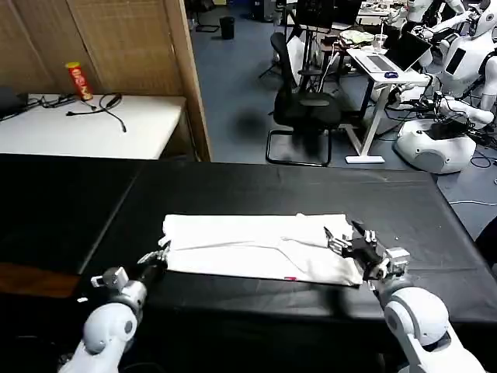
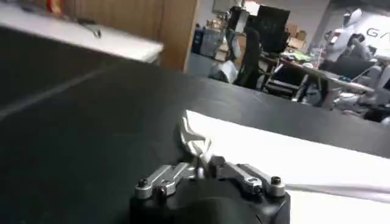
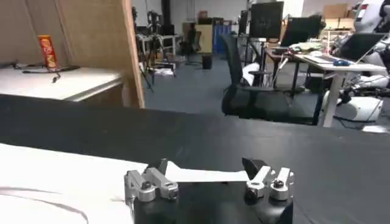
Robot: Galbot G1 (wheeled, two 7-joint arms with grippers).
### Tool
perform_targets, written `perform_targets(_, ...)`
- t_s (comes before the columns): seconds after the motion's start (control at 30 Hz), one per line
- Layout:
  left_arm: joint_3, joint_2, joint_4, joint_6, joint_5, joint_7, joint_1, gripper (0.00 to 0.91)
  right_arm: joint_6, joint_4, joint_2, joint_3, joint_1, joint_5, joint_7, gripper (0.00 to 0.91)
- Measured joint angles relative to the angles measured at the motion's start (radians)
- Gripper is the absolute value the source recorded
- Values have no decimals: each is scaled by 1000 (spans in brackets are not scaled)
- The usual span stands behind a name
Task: Fold and organize the clothes.
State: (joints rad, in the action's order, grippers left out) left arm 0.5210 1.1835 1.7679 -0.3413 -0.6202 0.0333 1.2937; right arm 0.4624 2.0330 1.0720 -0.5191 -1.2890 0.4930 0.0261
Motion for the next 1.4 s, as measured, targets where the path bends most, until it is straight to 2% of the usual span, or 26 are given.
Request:
perform_targets(0.23,55,-103,39,48,219,3,48,0,3,0,3,-5,-2,1,5,878)
perform_targets(0.37,132,-225,48,85,270,2,94,0,3,0,14,0,-9,-1,6,878)
perform_targets(0.47,177,-297,67,82,283,14,125,0,1,-1,29,4,-18,-16,6,878)
perform_targets(0.6,174,-308,117,38,311,44,138,0,-1,6,45,3,-30,-32,6,878)
perform_targets(0.87,-9,-156,249,-19,297,85,98,0,-2,17,62,-20,-67,-66,8,878)
perform_targets(1.13,-260,1,220,-46,244,128,-23,0,-2,17,65,-49,-94,-82,7,878)
perform_targets(1.4,-419,120,191,-72,180,162,-115,0,-4,17,66,-63,-103,-87,6,878)
